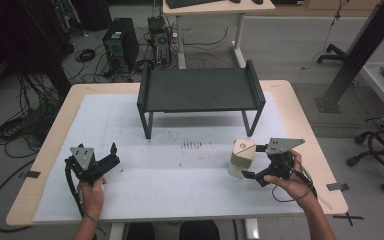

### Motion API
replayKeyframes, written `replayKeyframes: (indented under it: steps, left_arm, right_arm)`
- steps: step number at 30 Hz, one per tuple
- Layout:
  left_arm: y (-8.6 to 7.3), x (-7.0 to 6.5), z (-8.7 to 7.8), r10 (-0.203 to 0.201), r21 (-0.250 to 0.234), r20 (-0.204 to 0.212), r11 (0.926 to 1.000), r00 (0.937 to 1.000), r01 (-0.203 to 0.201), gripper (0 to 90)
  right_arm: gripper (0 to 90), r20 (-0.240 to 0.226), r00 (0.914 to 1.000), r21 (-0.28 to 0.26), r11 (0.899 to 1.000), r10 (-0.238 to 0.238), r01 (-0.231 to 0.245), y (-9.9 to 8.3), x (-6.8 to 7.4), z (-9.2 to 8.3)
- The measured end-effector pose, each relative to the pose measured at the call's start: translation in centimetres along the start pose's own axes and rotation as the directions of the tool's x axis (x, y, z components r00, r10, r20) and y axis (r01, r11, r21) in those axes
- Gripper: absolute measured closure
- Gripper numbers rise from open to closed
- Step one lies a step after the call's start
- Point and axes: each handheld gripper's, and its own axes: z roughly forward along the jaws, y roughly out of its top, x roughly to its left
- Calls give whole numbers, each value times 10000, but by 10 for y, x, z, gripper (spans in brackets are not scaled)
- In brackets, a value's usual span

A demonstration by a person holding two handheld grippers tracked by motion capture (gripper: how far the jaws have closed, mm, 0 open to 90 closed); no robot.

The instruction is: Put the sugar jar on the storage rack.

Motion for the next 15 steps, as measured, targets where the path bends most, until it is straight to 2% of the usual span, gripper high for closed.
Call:
replayKeyframes:
  steps: [15]
  left_arm:
    - [0, 0, 0, 27, -12, 17, 10000, 10000, -27, 2]
  right_arm:
    - [11, -101, 9999, -24, 10000, -30, 30, 1, 1, 6]
